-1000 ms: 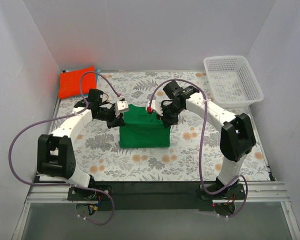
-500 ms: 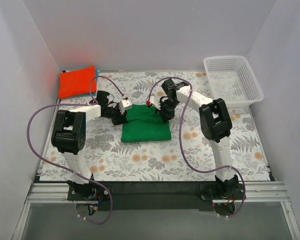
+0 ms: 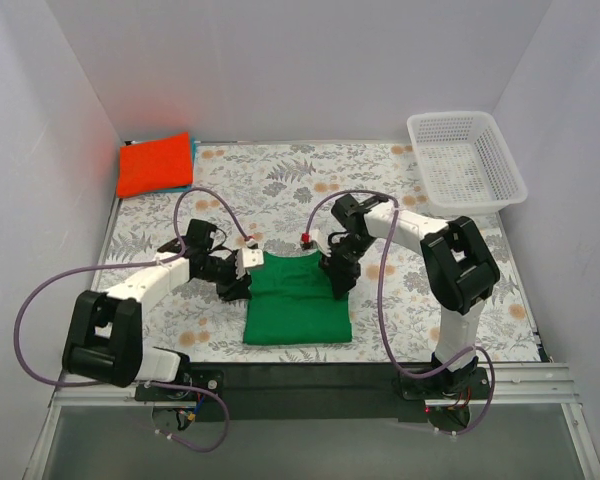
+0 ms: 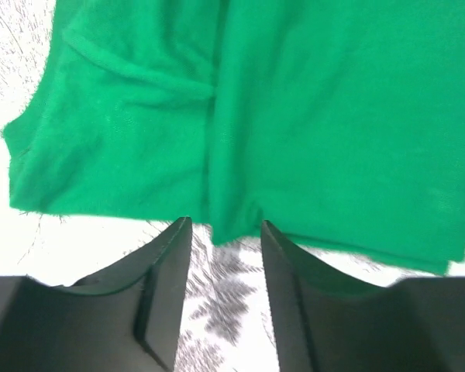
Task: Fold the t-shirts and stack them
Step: Fold the tshirt
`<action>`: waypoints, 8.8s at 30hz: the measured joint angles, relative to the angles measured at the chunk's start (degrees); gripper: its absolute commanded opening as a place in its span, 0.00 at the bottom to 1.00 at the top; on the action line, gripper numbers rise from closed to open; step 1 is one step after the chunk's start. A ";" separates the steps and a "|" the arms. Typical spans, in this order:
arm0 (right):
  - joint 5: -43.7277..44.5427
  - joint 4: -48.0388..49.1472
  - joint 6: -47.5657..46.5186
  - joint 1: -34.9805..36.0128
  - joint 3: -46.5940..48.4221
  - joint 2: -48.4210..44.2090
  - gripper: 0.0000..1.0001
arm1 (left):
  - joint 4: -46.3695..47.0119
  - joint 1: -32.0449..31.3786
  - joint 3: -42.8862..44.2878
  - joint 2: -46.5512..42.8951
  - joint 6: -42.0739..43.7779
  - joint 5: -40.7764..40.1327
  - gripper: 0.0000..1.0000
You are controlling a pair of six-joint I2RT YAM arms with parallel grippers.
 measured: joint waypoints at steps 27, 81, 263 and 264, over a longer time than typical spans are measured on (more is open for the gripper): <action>-32.50 8.00 35.32 -4.50 26.99 22.18 0.18 | 14.34 -15.76 8.85 8.41 -24.57 4.63 0.50; -37.11 29.99 49.79 -1.53 12.15 25.51 0.13 | 23.78 -17.16 5.18 7.50 -32.79 4.37 0.00; -1.99 9.73 27.56 -12.92 8.00 1.11 0.01 | 13.88 5.49 18.16 14.51 -58.66 -6.40 0.00; -1.18 9.77 27.80 -12.92 8.00 0.31 0.01 | 13.75 5.49 18.05 13.99 -58.29 -7.08 0.00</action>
